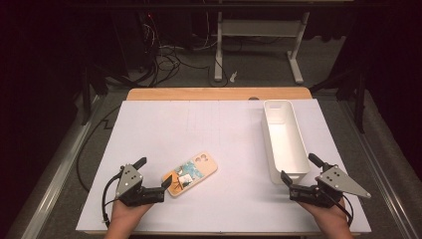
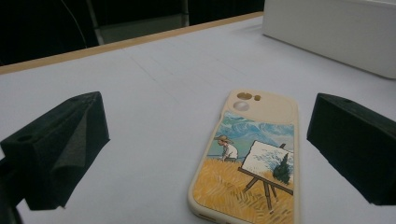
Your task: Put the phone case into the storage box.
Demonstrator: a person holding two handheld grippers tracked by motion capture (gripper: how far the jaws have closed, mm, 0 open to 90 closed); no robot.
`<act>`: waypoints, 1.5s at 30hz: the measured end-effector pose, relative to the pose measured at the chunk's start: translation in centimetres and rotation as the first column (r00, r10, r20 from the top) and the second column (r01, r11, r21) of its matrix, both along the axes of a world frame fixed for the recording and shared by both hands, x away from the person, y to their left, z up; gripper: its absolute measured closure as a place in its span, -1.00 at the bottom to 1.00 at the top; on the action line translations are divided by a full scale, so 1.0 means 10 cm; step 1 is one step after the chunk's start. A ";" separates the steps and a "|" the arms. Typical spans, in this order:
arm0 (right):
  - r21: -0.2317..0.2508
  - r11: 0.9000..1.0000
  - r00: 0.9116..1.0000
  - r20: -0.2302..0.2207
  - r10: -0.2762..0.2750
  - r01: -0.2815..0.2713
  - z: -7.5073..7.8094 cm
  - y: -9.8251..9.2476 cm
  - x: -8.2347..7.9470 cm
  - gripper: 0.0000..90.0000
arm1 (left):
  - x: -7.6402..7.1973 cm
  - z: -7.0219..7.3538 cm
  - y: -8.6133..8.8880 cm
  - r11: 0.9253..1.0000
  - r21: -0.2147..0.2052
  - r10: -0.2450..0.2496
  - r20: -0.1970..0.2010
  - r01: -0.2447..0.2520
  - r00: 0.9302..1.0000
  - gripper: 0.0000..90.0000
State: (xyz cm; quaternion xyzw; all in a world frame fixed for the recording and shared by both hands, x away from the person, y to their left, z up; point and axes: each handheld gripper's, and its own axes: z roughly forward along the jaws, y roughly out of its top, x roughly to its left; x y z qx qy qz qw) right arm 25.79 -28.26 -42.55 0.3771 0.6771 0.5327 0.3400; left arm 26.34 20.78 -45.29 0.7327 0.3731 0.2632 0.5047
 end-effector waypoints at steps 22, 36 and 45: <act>0.019 1.000 1.000 0.022 -0.009 0.009 0.03 -0.01 0.00 -1.00 | 0.02 0.02 0.02 1.000 -0.025 -0.002 -0.040 0.001 0.999 -1.00; 0.000 1.000 1.000 0.016 -0.012 0.012 0.03 -0.01 0.01 -1.00 | 0.06 0.00 0.03 1.000 -0.015 -0.006 -0.069 0.005 0.998 -1.00; -0.003 1.000 1.000 0.010 -0.012 0.012 0.02 -0.03 0.00 -1.00 | 0.07 0.00 0.04 1.000 -0.002 0.002 -0.110 -0.002 0.994 -1.00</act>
